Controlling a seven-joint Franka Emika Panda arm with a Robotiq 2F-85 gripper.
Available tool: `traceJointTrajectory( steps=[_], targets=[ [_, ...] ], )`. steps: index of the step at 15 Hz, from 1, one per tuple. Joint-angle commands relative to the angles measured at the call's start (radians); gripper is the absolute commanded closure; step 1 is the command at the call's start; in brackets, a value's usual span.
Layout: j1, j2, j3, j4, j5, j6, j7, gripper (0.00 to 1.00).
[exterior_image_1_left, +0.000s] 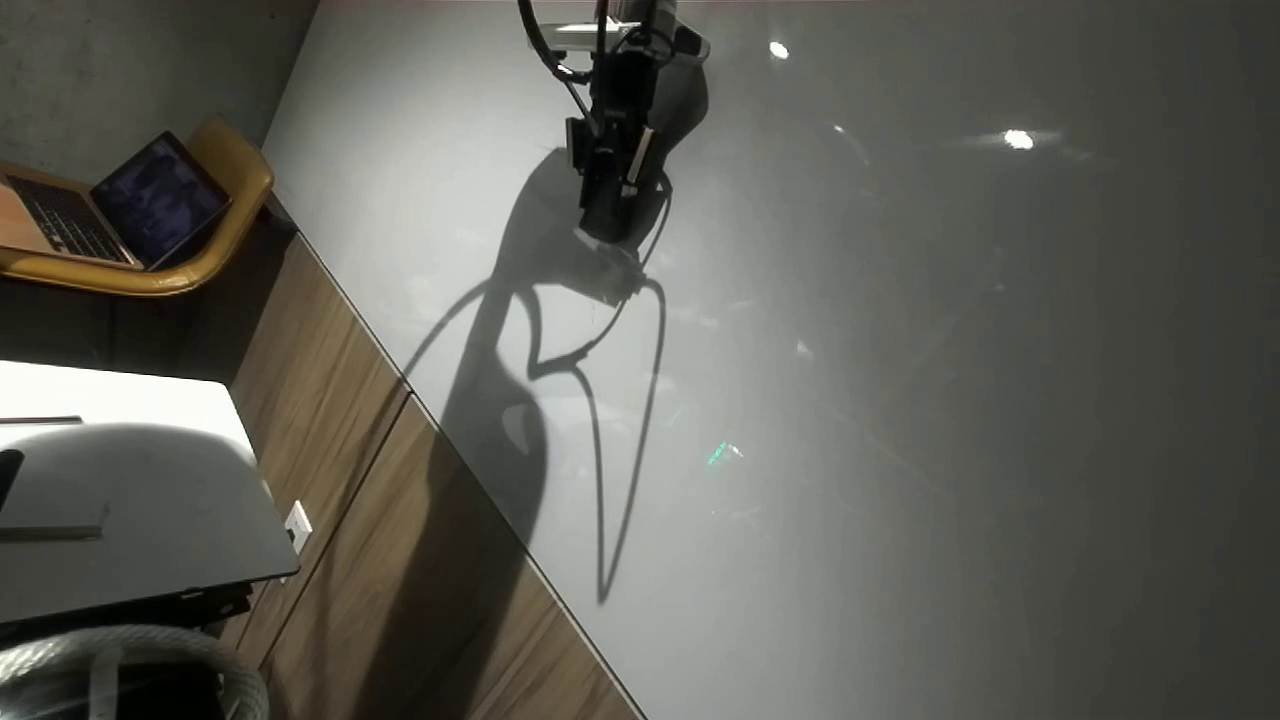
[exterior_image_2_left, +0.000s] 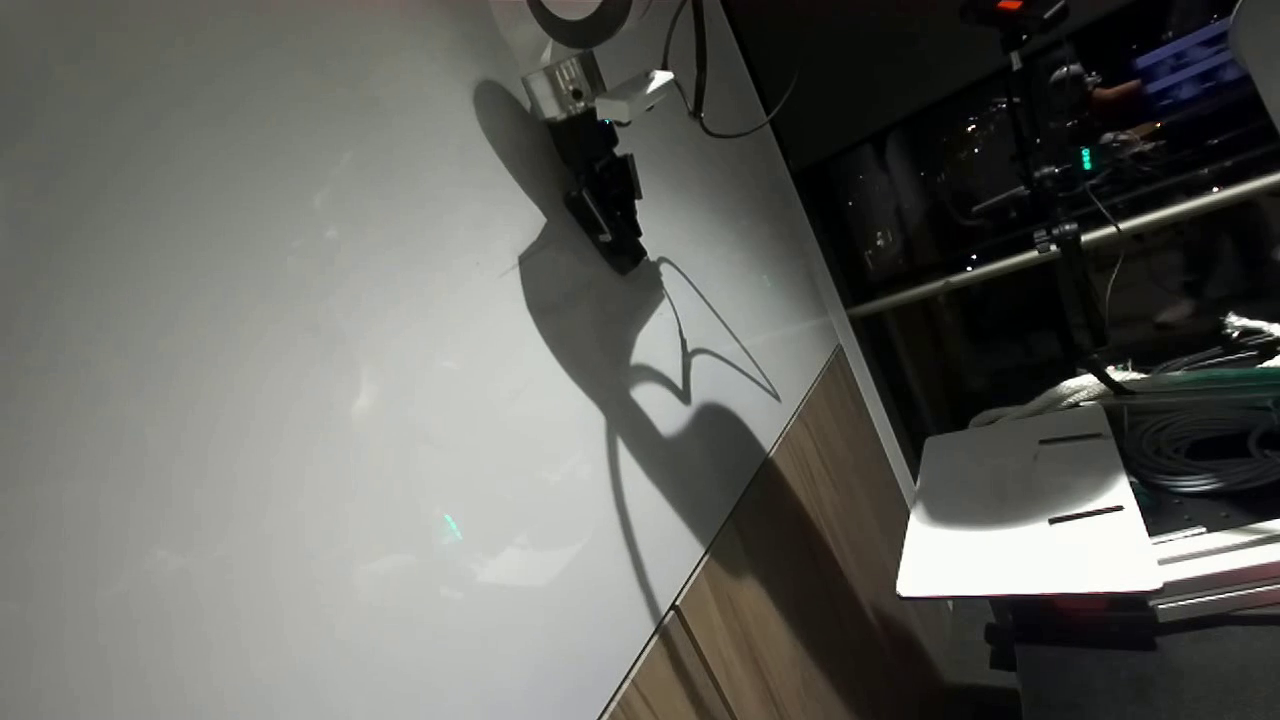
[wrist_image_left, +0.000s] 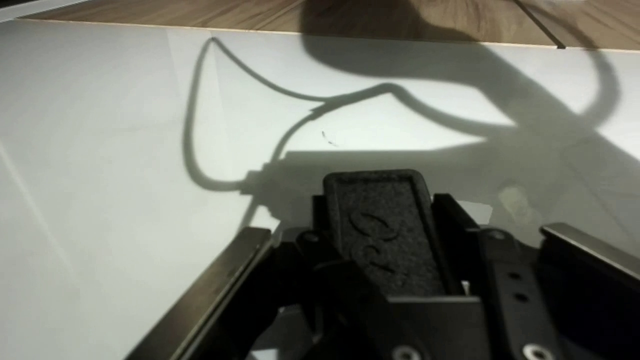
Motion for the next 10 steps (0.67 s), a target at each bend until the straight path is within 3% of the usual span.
traceJointTrajectory(
  steps=[1, 10],
  targets=[
    [0.026, 0.056, 0.024, 0.090, -0.012, -0.037, 0.014, 0.50],
    [0.093, 0.152, 0.060, 0.234, -0.044, -0.147, 0.053, 0.50]
  ],
)
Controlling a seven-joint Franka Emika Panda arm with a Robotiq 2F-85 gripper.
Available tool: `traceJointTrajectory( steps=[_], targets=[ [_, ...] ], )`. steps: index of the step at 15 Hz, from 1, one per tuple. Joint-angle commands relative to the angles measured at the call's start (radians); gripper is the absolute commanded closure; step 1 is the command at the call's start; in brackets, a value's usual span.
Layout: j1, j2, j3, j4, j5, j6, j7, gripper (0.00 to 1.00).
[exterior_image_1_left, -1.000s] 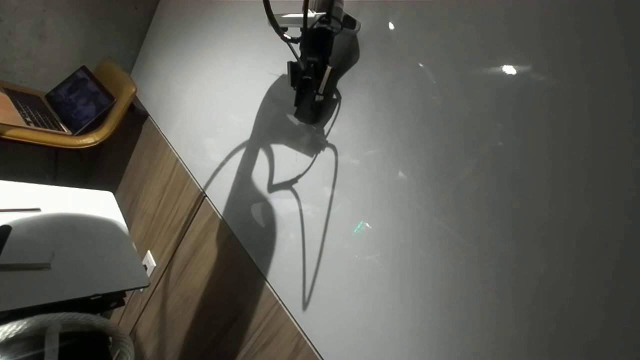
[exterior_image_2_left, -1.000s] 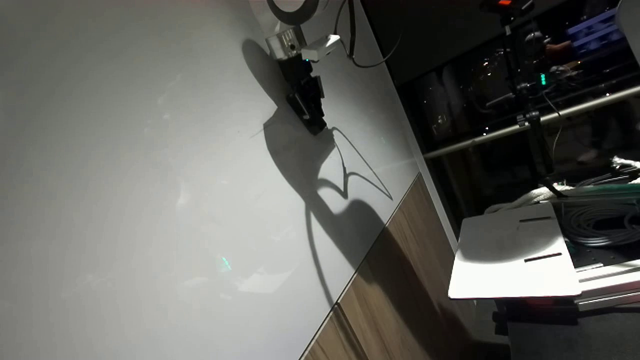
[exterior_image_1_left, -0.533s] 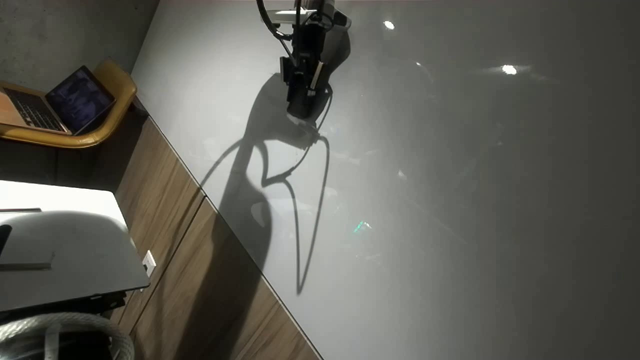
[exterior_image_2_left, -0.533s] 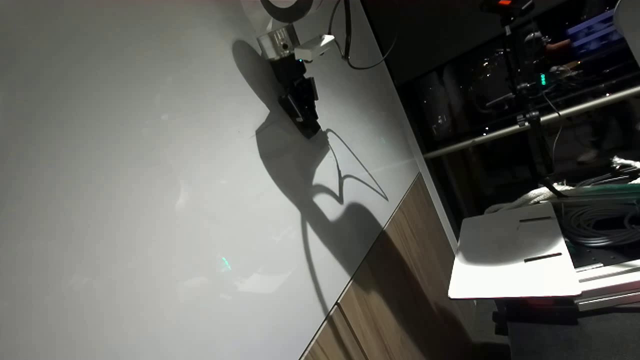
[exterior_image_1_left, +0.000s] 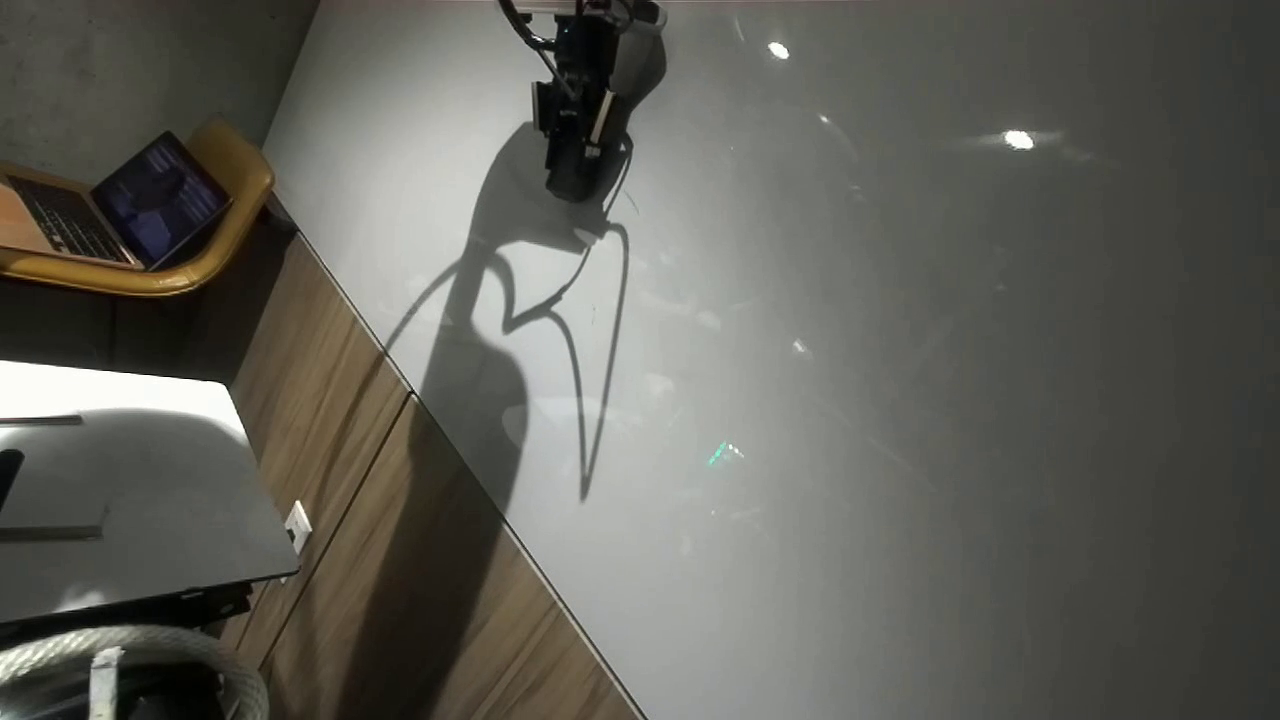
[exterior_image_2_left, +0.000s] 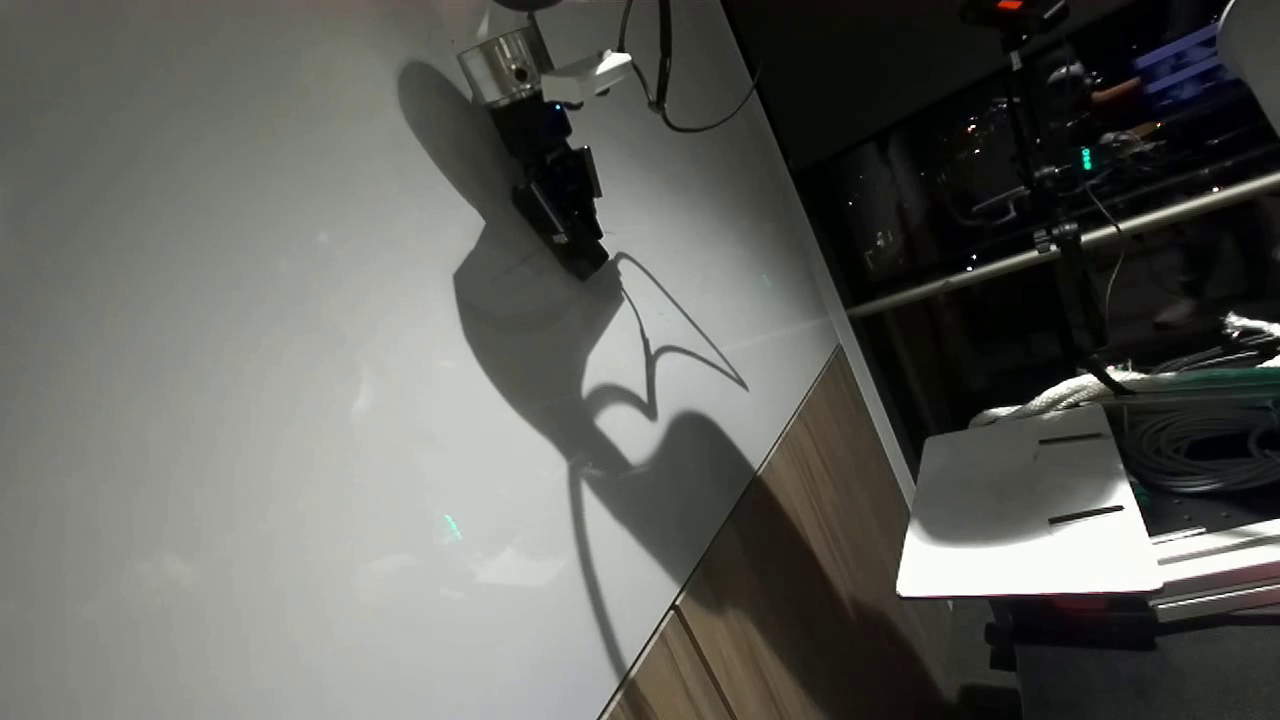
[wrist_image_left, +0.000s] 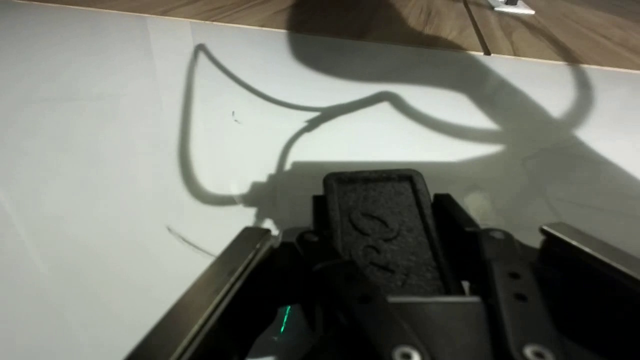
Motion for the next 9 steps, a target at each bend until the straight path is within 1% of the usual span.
traceJointTrajectory(
  steps=[1, 6, 9],
  targets=[
    [0.010, 0.103, -0.001, 0.119, -0.031, -0.044, -0.001, 0.51],
    [0.017, 0.116, -0.002, 0.123, -0.026, -0.063, 0.043, 0.52],
    [0.031, 0.137, 0.005, 0.145, -0.024, -0.073, 0.076, 0.53]
  ],
)
